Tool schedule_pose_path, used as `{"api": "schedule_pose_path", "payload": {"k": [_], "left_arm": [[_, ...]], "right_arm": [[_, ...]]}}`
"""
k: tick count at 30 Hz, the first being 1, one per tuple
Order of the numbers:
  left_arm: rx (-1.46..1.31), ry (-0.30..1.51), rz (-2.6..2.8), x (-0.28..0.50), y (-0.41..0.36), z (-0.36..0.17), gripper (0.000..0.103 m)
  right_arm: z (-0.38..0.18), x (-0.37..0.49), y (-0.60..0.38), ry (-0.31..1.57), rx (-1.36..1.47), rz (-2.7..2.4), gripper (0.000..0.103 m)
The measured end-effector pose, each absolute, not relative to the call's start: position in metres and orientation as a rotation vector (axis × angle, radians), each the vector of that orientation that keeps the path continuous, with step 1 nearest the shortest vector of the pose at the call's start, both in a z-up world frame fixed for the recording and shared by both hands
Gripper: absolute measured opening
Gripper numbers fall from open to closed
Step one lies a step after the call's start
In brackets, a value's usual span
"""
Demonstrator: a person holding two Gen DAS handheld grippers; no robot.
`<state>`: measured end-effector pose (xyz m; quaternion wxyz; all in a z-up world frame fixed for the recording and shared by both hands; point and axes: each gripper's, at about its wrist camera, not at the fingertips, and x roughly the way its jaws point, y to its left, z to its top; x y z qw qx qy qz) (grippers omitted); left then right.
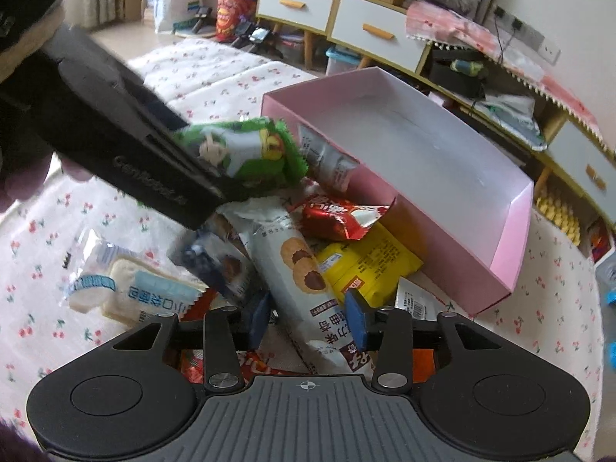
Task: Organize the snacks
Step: 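Grasp the green chip bag with the left tool while the right tool grasps the cookie stick pack, then lower the green bag into the pink box with the left tool while the right tool places the cookie pack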
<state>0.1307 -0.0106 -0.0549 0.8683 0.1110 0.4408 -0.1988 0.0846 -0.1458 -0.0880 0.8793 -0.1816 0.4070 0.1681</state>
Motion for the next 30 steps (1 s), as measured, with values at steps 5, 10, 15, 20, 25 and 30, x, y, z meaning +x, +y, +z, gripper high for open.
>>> {"api": "schedule_pose_path", "payload": {"k": [5, 10, 15, 20, 25, 30], "left_arm": [[0.206, 0.935, -0.395, 0.134, -0.010, -0.053, 0.050], [0.174, 0.938, -0.371, 0.131, -0.005, -0.041, 0.043], [0.111, 0.913, -0.372, 0.130, 0.000, -0.026, 0.043], [0.078, 0.887, -0.360, 0.129, 0.000, -0.018, 0.043], [0.006, 0.872, -0.337, 0.137, 0.003, -0.012, 0.043], [-0.035, 0.855, -0.334, 0.152, 0.000, -0.006, 0.043]], "right_arm": [[-0.086, 0.085, -0.145, 0.854, -0.371, 0.341, 0.037], [-0.075, 0.084, -0.150, 0.866, -0.314, 0.327, 0.036], [-0.059, 0.085, -0.159, 0.856, -0.235, 0.309, 0.032], [-0.047, 0.089, -0.172, 0.838, -0.165, 0.283, 0.031], [-0.036, 0.099, -0.195, 0.830, 0.008, 0.229, 0.031], [-0.022, 0.112, -0.222, 0.788, 0.186, 0.166, 0.031]]}}
